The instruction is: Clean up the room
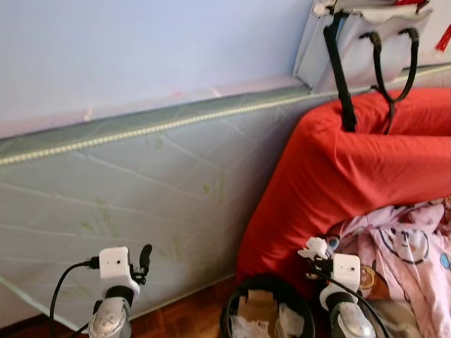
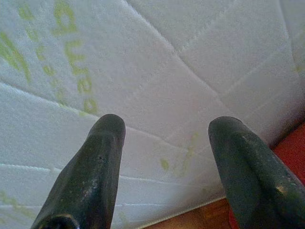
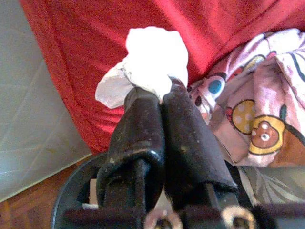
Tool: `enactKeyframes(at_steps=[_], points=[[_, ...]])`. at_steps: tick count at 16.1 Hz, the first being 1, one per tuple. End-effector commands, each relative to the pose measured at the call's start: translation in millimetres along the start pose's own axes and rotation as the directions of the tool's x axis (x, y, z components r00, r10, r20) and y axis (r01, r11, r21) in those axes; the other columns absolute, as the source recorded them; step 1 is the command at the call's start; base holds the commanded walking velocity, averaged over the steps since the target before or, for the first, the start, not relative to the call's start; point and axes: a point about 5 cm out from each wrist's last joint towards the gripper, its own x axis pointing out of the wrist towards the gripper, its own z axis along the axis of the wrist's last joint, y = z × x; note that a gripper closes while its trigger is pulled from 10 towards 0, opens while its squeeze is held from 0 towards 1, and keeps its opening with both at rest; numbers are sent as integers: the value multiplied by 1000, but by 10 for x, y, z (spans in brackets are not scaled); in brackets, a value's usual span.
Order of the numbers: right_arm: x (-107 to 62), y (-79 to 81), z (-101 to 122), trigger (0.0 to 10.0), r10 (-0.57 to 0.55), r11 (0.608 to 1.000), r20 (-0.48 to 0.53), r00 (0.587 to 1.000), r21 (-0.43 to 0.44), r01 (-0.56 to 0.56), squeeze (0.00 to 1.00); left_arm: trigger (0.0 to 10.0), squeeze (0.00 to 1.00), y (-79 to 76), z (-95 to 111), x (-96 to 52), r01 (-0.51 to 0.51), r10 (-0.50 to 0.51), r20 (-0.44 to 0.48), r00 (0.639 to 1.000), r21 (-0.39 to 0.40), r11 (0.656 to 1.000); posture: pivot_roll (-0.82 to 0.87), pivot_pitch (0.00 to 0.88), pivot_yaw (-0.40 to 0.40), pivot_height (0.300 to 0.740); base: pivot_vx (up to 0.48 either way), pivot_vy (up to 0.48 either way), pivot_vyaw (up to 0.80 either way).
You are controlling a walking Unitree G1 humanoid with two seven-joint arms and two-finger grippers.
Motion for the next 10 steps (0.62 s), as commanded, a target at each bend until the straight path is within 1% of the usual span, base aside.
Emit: enactKeyframes(at_steps=[1,4,6,10], points=[[-5,-14,-24,10000,-5,1000,-21,1000,-2,5,0,10000,0,-19,-18,-10,15,-15,-21,1000,19,1000,16,0,-78,638,0,0,0],[2,19,-36,10000,-8,1000,-29,1000,5,9,0,10000,0,-11,-16,-7,25,-25,-29,999,24,999,14,0,-60,603,0,0,0],[1,40,-20,10000,-4,1000,-10,1000,24,4,0,10000,0,-2,-11,2,27,-26,-32,999,26,999,10,0,-56,603,0,0,0],[-4,47,-40,10000,16,1000,-28,999,9,-15,0,10000,0,-8,-8,3,26,-25,-36,999,24,999,12,0,-59,603,0,0,0]])
